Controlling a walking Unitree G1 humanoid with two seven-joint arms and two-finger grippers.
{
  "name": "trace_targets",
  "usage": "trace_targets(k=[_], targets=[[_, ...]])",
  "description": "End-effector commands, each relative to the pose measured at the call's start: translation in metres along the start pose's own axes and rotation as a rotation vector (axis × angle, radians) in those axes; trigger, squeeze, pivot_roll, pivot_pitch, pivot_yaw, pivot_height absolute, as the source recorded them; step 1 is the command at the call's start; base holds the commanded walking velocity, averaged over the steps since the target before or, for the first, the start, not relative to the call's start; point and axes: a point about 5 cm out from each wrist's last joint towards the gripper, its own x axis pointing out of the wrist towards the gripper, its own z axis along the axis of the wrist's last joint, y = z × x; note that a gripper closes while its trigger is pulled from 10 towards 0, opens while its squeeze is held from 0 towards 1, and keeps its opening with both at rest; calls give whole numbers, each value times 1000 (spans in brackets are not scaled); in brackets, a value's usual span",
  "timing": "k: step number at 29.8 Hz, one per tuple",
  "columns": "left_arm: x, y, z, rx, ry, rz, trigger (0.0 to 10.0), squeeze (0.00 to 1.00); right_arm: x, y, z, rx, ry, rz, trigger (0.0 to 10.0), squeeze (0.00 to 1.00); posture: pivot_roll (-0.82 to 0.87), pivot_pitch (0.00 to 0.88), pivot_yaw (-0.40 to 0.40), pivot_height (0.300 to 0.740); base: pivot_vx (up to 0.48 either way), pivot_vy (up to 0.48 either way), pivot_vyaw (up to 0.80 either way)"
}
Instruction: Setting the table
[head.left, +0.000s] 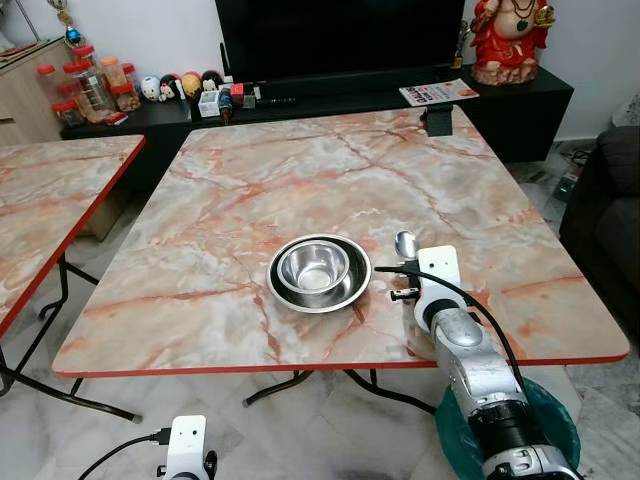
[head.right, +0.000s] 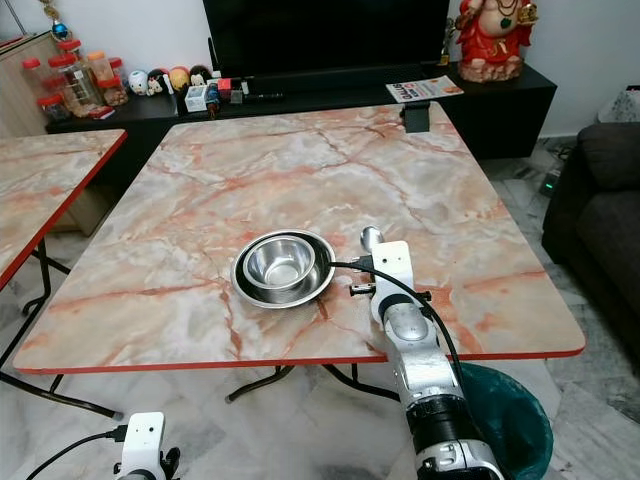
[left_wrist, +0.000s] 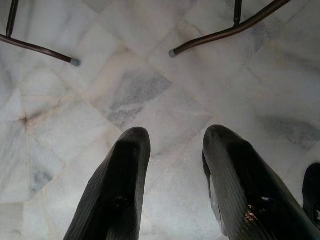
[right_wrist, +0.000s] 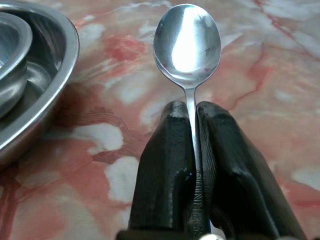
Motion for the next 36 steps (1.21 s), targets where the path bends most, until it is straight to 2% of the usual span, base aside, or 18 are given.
trace_targets(k=[1, 18, 36], targets=[[0, 4, -3, -17, 24, 11, 10000, 0, 3, 6, 5, 2, 0, 18, 10000, 0, -29, 19, 93, 740, 0, 0, 0], [-1, 6, -5, -20, 27, 21, 10000, 0, 15, 16, 5, 55, 16, -36, 10000, 0, -17, 18, 94, 740, 0, 0, 0], [-2, 6, -7, -23, 36, 23, 10000, 0, 18, 14, -2, 59, 40, -72, 10000, 0, -14, 21, 92, 740, 0, 0, 0]])
